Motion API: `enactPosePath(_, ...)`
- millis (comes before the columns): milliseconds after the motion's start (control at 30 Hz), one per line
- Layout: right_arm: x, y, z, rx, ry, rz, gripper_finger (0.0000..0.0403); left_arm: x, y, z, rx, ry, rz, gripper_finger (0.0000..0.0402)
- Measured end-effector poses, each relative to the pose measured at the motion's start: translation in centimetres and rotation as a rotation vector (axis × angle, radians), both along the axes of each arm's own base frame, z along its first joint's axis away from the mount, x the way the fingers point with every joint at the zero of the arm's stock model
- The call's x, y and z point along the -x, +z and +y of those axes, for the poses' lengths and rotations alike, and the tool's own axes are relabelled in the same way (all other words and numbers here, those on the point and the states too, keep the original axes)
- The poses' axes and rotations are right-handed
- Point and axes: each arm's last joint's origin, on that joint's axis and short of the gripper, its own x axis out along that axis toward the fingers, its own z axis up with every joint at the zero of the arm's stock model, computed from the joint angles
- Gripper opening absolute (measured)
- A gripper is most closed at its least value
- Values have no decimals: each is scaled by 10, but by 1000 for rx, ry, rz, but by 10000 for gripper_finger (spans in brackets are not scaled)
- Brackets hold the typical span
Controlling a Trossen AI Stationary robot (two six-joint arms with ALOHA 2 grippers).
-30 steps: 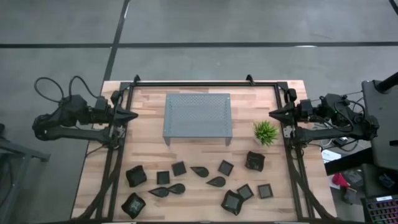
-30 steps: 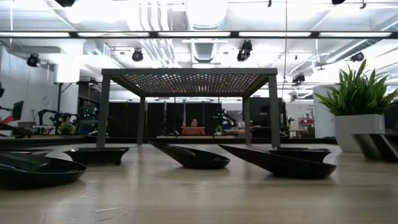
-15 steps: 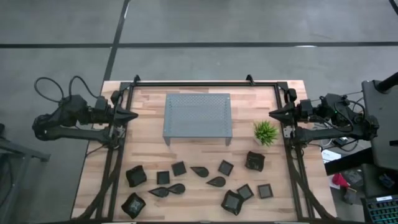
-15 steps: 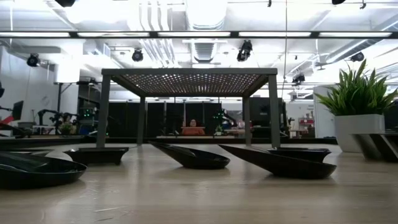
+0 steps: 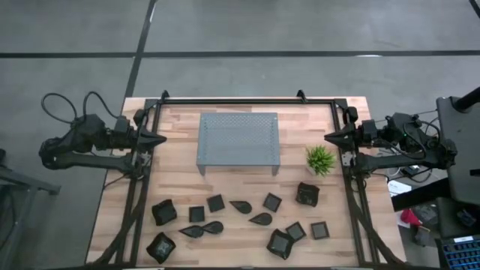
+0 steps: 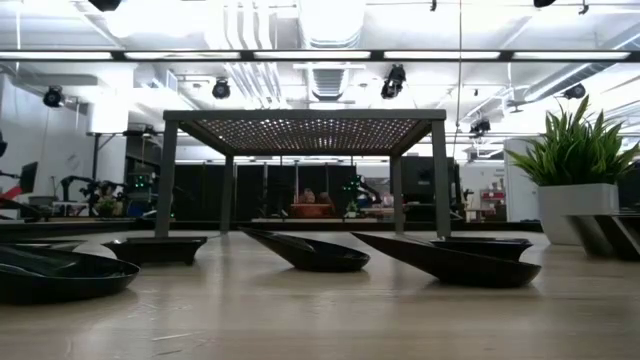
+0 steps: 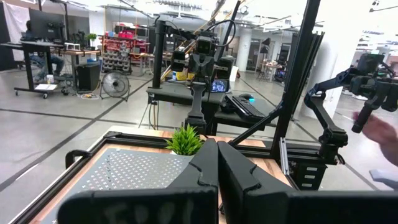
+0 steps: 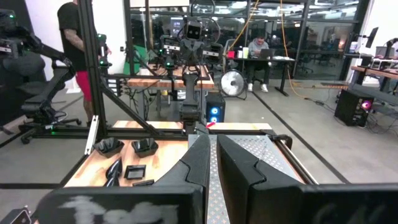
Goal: Pick & Place Mini shaped plates
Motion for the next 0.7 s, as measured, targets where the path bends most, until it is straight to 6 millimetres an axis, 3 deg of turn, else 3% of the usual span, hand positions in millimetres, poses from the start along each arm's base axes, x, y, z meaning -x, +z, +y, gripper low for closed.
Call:
enactPosePath(433,0,2,0,-5,0,-17,29,0,0,0,0,0,0,0)
enactPosePath(633,-2,5,0,-57,1,-52,29,0,0,0,0,0,0,0)
enactPosePath(700,-2,8,0,-150,13,-76,29,0,0,0,0,0,1,0)
